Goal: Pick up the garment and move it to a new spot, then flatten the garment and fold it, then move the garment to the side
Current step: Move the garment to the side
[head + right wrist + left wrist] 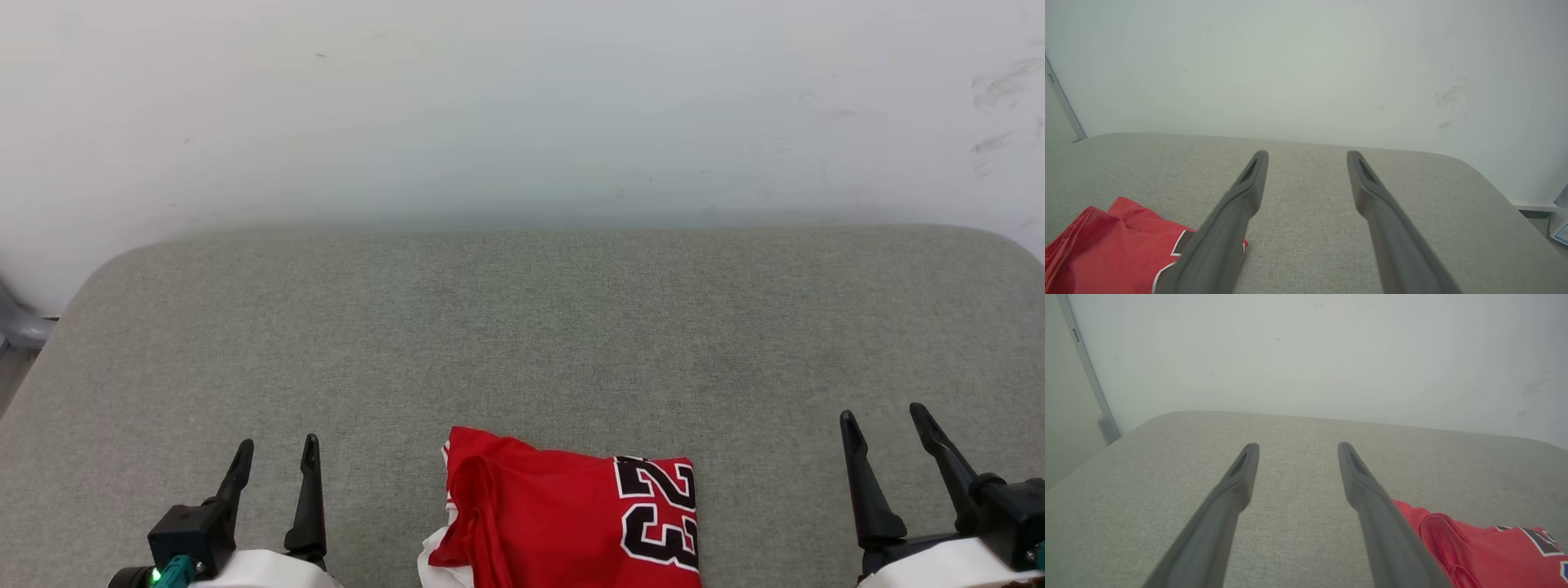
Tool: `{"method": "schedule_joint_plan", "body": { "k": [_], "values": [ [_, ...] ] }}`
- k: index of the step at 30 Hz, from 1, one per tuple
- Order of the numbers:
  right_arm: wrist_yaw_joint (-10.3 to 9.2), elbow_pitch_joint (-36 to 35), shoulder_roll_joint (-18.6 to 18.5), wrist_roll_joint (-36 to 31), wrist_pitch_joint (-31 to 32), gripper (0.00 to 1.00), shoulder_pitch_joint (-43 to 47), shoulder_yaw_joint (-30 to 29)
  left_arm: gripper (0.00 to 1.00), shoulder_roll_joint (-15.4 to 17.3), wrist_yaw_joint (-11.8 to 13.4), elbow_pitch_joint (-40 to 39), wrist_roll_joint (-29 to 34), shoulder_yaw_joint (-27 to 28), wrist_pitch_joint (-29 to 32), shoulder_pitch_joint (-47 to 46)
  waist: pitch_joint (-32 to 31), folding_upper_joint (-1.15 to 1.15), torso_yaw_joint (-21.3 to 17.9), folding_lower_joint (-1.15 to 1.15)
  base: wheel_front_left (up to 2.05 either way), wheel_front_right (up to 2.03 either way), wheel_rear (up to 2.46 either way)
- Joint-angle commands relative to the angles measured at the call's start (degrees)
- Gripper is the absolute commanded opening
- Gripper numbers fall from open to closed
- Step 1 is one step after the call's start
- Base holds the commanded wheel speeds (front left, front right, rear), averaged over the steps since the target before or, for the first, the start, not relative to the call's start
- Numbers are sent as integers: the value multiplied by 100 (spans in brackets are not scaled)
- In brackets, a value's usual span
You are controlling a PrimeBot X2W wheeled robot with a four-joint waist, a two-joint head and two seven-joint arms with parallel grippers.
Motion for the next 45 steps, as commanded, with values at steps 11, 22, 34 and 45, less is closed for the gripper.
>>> {"method": "schedule_joint_plan", "body": {
  "k": [11, 22, 34, 45],
  "values": [
    [-5, 32, 69, 944, 403, 100, 38, -275, 100, -132, -145, 43, 146, 133, -34, -120, 53, 0, 68, 0, 0, 0, 0],
    [-5, 955, -563, 3644, 2372, 100, 249, -120, 100, -310, -346, 56, 299, 252, -29, -429, 560, 0, 441, 0, 0, 0, 0],
    [-5, 1783, -1032, 4963, 3009, 100, -522, 898, 100, -742, -659, 80, 587, 445, -29, -919, 1422, 0, 920, 0, 0, 0, 0],
    [-18, 2636, -1132, 5291, 3207, 38, -912, 1699, 100, -1059, -932, 213, 871, 772, -29, -1035, 1573, 0, 1057, 0, 0, 0, 0]
  ]
}}
